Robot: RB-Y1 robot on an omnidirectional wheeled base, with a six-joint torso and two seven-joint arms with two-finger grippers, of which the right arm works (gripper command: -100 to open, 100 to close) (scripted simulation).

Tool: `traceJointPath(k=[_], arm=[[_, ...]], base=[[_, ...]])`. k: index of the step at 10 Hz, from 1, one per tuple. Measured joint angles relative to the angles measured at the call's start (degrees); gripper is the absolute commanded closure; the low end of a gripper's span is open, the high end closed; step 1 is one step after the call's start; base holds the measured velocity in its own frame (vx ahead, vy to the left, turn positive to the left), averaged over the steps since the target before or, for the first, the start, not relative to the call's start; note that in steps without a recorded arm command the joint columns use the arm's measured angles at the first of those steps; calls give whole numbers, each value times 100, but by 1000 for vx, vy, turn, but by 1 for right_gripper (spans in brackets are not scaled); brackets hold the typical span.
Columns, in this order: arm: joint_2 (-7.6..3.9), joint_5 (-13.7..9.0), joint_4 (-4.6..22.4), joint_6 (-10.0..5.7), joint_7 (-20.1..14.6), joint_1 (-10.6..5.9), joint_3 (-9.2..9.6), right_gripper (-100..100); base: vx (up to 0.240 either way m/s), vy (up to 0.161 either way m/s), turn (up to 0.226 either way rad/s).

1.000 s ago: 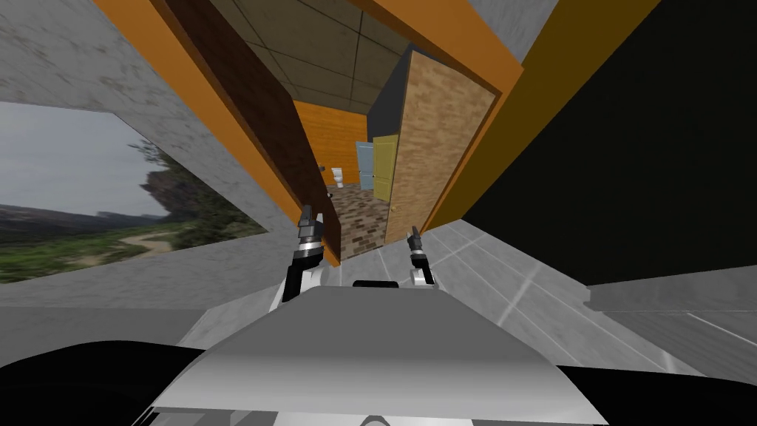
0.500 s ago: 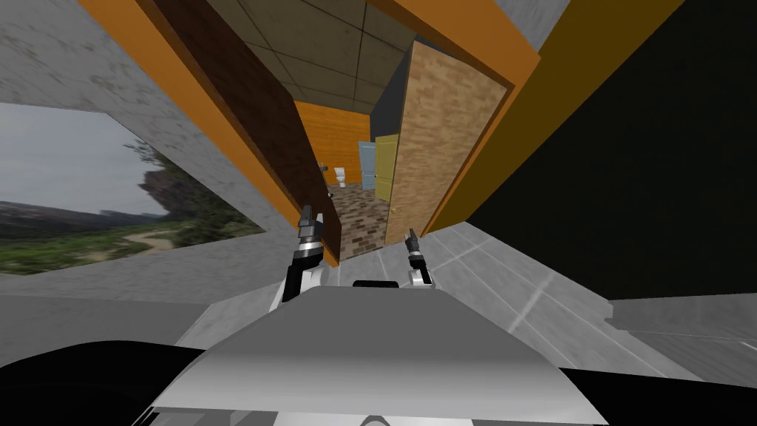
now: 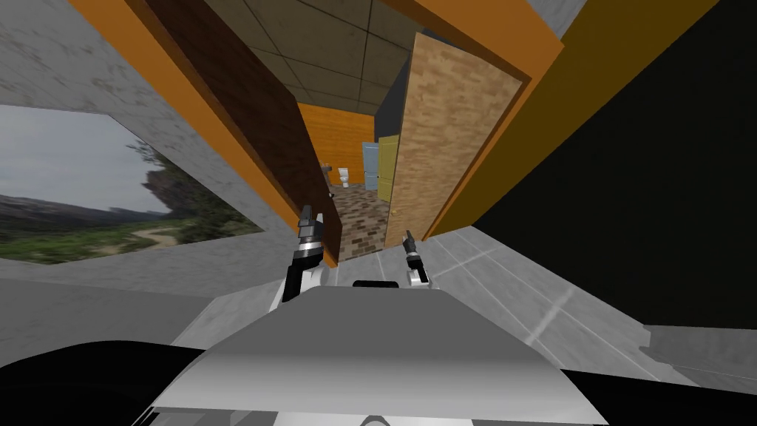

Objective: Push the door open

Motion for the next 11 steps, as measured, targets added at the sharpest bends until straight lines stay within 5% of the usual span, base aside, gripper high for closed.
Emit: traceJointPath(k=[11], arm=[[-94,-189,1586,-467,10,-614,290,-100]], base=[[64,-82,70]])
